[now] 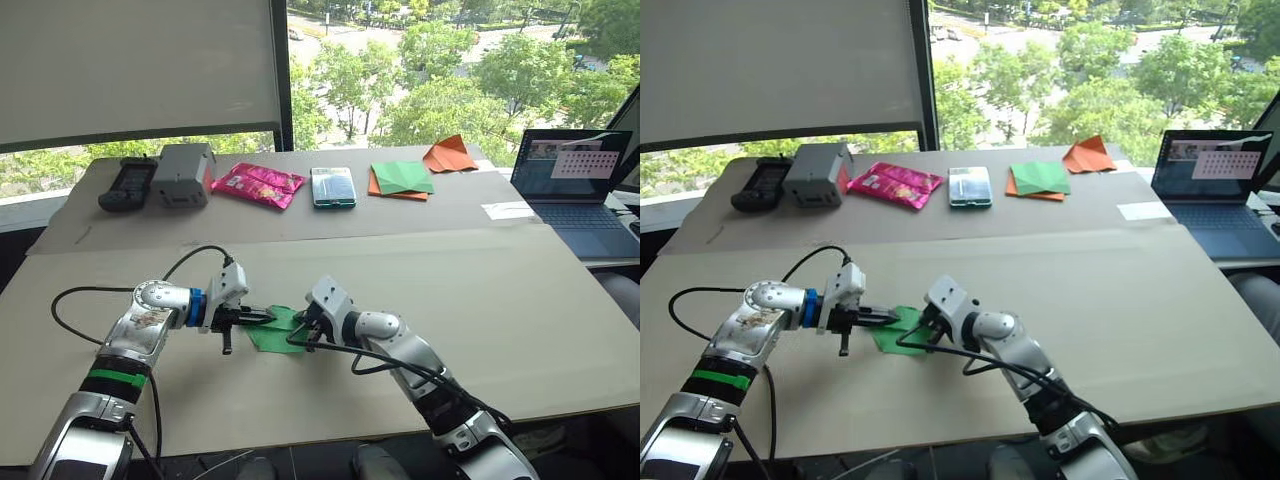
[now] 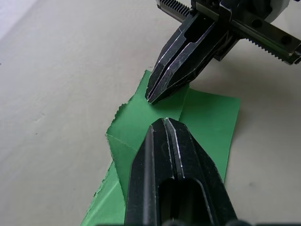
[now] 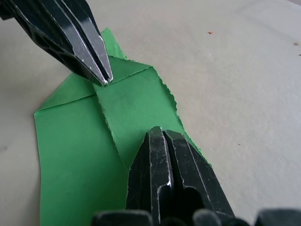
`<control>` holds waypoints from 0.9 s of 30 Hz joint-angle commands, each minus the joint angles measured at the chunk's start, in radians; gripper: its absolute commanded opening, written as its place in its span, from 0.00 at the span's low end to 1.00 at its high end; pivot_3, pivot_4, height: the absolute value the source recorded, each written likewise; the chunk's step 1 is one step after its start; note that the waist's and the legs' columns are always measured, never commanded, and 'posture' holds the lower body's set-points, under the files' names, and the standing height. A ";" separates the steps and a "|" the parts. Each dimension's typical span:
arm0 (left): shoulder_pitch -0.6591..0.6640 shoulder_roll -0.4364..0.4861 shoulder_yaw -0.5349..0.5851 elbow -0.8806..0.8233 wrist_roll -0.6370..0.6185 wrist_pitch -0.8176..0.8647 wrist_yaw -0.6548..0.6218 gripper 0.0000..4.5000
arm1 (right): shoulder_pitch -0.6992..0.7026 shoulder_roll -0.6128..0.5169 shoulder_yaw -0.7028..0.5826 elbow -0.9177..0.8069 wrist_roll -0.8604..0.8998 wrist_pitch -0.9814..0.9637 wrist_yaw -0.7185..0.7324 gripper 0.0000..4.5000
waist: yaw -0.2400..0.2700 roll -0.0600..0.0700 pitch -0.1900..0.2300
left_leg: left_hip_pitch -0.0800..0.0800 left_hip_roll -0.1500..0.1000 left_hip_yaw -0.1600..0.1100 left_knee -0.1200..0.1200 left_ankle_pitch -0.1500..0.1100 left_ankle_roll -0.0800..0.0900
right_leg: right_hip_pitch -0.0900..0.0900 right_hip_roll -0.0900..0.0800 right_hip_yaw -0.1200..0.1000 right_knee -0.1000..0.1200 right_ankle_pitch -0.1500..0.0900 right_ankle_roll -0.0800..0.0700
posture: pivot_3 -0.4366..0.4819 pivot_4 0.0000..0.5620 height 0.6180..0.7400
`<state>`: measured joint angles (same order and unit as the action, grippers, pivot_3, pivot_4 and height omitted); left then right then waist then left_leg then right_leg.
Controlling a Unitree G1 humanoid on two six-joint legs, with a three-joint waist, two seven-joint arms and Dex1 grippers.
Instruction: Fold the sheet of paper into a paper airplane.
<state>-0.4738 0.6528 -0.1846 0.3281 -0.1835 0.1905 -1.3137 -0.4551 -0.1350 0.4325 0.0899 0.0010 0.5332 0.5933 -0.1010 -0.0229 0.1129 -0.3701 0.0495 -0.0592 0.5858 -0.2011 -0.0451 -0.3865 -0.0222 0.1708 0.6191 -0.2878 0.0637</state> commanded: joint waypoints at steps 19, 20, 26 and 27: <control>-0.032 -0.026 -0.046 0.110 0.116 -0.088 0.036 0.00 | 0.019 0.003 0.039 0.010 -0.040 0.086 -0.008 0.01 | 0.003 0.001 -0.003 | 0.001 0.000 0.000 -0.001 0.000 0.000 | 0.001 0.000 0.000 0.000 0.000 0.000 | 0.48 0.27 1.00; -0.033 -0.027 -0.043 0.110 0.112 -0.079 0.034 0.00 | 0.021 0.003 0.040 0.008 -0.040 0.088 -0.007 0.01 | 0.003 0.001 -0.003 | 0.001 0.000 0.000 -0.001 0.000 0.000 | 0.001 0.000 0.000 0.000 0.000 0.000 | 0.48 0.27 1.00; 0.005 0.020 -0.051 0.115 0.120 -0.072 -0.016 0.00 | 0.036 0.001 0.047 -0.013 -0.041 0.099 -0.007 0.01 | 0.000 0.001 -0.004 | 0.001 0.000 0.000 -0.001 0.000 0.000 | 0.001 0.000 0.000 0.000 0.000 0.000 | 0.48 0.27 1.00; 0.007 0.026 -0.049 0.123 0.124 -0.077 -0.015 0.00 | 0.038 0.001 0.048 -0.017 -0.041 0.101 -0.008 0.01 | -0.002 0.001 -0.004 | 0.001 0.000 0.000 -0.001 0.000 0.000 | 0.001 0.000 0.000 0.000 0.000 0.000 | 0.48 0.27 1.00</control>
<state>-0.4979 0.6501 -0.2166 0.4105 -0.0901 0.0990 -1.3197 -0.4474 -0.1278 0.4527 0.0464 -0.0265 0.5798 0.5840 -0.1028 -0.0215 0.1086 -0.3686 0.0495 -0.0592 0.5838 -0.2011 -0.0451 -0.3858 -0.0222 0.1708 0.6188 -0.2877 0.0637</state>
